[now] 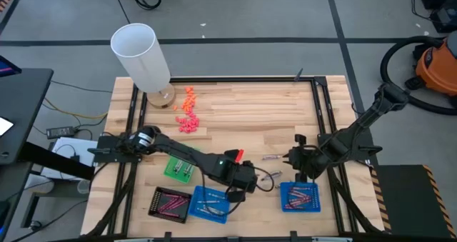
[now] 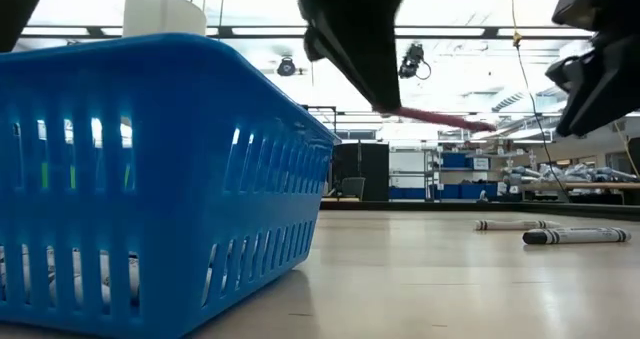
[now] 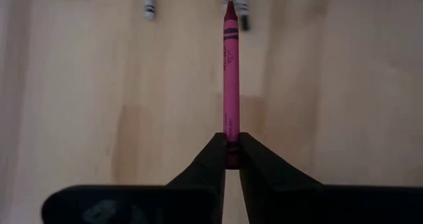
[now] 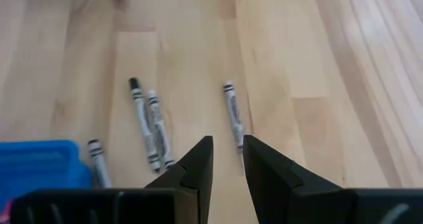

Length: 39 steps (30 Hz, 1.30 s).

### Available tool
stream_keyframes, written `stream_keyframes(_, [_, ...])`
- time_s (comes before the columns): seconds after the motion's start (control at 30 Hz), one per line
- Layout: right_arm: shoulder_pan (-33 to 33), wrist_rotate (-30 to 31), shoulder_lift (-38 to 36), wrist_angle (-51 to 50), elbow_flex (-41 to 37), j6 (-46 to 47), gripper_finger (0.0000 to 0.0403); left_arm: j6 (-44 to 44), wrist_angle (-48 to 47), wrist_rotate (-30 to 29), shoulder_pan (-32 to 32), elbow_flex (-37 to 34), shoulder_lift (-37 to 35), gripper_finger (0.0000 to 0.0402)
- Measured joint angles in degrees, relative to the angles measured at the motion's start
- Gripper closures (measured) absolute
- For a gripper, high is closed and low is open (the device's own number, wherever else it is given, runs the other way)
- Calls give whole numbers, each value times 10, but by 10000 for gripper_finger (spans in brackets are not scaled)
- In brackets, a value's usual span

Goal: Sort crayons
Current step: Put the red crayon into the black basket

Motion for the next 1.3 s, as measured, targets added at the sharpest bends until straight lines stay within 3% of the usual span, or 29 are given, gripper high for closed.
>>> stream_keyframes(0.47, [-56,-28,1,97,-19,-80,309,-53,-67,33,-35,1,-35,366])
stream_keyframes(1.0, [-58,-37,6,106,-19,-84,309,-133,-167,95,-87,1,-35,366])
stream_keyframes(1.3, [-58,-37,6,108,-19,-87,309,-220,-210,99,-126,1,-62,366])
